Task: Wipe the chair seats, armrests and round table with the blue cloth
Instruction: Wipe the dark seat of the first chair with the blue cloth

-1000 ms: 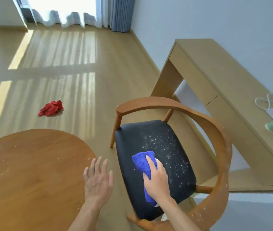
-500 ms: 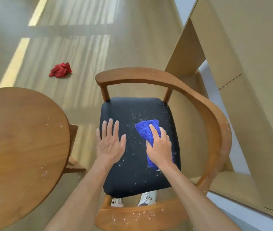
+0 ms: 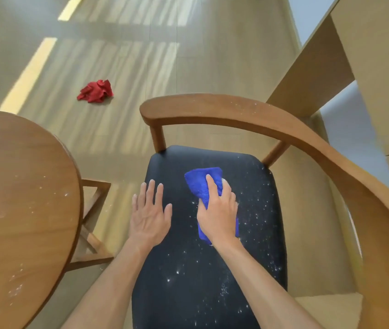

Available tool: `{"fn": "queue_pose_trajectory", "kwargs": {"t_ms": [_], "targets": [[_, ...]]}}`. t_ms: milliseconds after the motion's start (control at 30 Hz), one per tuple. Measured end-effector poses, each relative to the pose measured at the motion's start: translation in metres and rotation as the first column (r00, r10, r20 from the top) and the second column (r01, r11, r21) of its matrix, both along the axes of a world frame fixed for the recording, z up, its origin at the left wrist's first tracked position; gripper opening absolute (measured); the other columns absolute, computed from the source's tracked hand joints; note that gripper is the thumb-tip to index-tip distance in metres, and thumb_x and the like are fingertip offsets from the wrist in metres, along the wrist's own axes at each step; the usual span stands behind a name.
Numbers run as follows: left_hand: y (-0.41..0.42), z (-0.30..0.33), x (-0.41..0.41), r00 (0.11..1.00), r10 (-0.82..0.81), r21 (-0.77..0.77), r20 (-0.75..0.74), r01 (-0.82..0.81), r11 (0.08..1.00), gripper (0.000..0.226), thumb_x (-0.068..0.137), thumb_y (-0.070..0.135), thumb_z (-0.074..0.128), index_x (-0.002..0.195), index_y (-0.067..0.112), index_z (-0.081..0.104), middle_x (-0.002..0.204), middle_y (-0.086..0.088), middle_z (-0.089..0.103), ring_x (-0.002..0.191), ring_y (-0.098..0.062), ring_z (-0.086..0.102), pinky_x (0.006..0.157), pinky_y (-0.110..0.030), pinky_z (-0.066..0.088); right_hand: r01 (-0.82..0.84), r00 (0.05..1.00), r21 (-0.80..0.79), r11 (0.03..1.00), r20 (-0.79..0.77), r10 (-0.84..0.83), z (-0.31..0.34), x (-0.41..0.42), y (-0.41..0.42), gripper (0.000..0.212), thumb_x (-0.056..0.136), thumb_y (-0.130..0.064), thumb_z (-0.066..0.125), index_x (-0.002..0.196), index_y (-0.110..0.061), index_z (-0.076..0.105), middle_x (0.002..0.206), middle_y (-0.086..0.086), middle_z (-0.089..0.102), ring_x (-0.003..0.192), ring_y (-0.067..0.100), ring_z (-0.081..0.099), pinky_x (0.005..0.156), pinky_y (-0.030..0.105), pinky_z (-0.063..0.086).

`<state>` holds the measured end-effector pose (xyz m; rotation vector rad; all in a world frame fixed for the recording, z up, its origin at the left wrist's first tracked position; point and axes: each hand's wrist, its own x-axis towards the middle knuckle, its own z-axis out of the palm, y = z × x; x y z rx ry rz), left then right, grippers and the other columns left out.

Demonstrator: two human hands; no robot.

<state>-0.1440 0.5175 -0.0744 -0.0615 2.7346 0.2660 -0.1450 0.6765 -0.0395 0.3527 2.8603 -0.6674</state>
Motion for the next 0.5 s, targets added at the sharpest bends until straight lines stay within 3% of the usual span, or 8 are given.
{"fn": "queue_pose_trajectory", "kwargs": {"t_ms": [100,233,367,500], "targets": [[-0.001,-0.034,-0.008,0.998,0.047,0.011,-0.036,-0.047,0.999,0.061,0.101,0.04,0.027,0.154,0.016,0.007,0.162,-0.005,-0.004,0.149,-0.023,-0.008,0.118,-0.04,-0.002,-0.07,0.997,0.039,0.997,-0.038,0.071,-0.039,-0.036,-0.03,0.063,0.092,-0.028,0.056,0.149,-0.021,0.028,0.155,0.016,0.019,0.122,0.035,0.039,0.099,0.044,0.033],[0.002,-0.063,-0.028,0.99,0.065,0.049,-0.124,-0.059,0.997,0.058,0.099,0.026,0.03,0.154,0.015,0.014,0.162,-0.005,0.002,0.149,-0.022,-0.003,0.119,-0.04,0.002,-0.184,0.983,0.145,0.972,-0.002,0.186,-0.09,-0.062,-0.052,0.069,0.094,-0.048,0.045,0.151,-0.017,0.022,0.159,0.021,0.005,0.135,0.04,0.026,0.103,0.052,0.031],[0.005,-0.081,-0.029,0.992,0.084,0.083,-0.095,-0.076,0.994,0.061,0.1,0.02,0.035,0.154,0.012,0.008,0.162,-0.005,-0.005,0.149,-0.021,-0.007,0.12,-0.039,0.002,-0.172,0.981,0.235,0.957,-0.051,0.189,-0.106,-0.061,-0.054,0.067,0.086,-0.052,0.053,0.143,-0.02,0.041,0.149,0.021,0.035,0.115,0.037,0.05,0.087,0.045,0.045],[0.006,-0.088,-0.027,0.996,0.077,0.076,-0.046,-0.073,0.994,0.062,0.101,0.024,0.027,0.153,0.01,-0.004,0.16,-0.006,-0.017,0.147,-0.02,-0.016,0.121,-0.041,0.001,-0.231,0.969,0.209,0.95,-0.037,0.244,-0.103,-0.069,-0.044,0.066,0.069,-0.033,0.069,0.133,-0.029,0.052,0.135,0.016,0.052,0.087,0.029,0.054,0.07,0.036,0.043]]}}
